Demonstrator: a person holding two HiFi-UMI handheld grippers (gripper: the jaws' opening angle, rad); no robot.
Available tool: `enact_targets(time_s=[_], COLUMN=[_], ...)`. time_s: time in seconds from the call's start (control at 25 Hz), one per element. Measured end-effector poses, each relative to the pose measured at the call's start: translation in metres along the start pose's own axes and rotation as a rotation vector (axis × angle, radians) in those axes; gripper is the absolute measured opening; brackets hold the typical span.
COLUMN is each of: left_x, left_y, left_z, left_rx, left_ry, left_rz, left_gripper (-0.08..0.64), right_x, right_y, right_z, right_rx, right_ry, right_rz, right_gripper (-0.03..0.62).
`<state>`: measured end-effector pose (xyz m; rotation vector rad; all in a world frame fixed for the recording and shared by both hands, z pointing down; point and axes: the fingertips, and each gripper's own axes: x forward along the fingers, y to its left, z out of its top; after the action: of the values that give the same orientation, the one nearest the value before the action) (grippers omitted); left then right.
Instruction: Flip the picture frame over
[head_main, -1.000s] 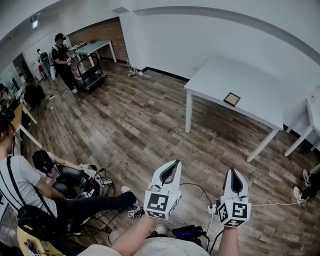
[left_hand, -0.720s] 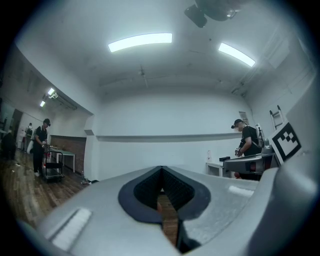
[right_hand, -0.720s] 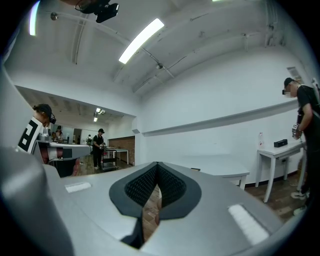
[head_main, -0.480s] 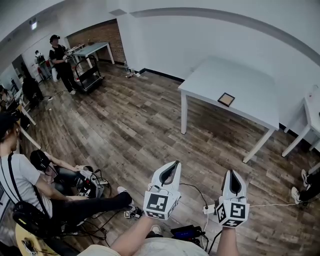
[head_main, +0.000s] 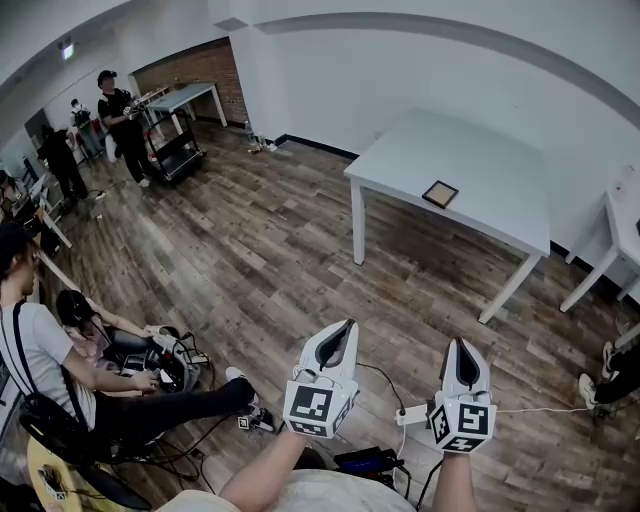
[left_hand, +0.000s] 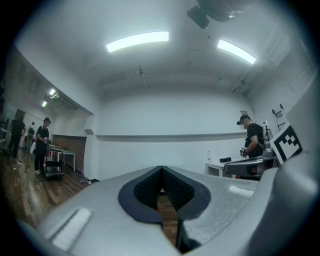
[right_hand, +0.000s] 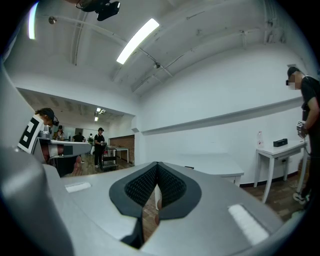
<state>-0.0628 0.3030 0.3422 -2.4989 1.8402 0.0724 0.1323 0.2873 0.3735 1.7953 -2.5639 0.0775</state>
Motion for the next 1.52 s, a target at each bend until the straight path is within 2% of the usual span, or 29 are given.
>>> enact_targets(time_s=[0.44, 0.88, 1.52], left_x=[0.007, 0.036, 0.143], left_y=[-0.013, 0.001, 0.071], left_z=[-0.001, -0.009, -0.023], left_rx=[0.031, 0.018, 0.000], left_ry=[0.010, -0.003, -0.002], left_rz=[0.001, -0.040, -0.088], left_gripper=[0.002, 0.002, 0.002], right_x=[0.000, 0.029, 0.152], right_y=[-0.016, -0.015, -0.017], right_z=[-0.004, -0.001, -0.009], right_rx=[0.020, -0.013, -0.022], right_ry=[-0.001, -0.008, 0.039], right_rz=[-0.005, -0.027, -0.070], right_gripper=[0.021, 0.021, 0.021])
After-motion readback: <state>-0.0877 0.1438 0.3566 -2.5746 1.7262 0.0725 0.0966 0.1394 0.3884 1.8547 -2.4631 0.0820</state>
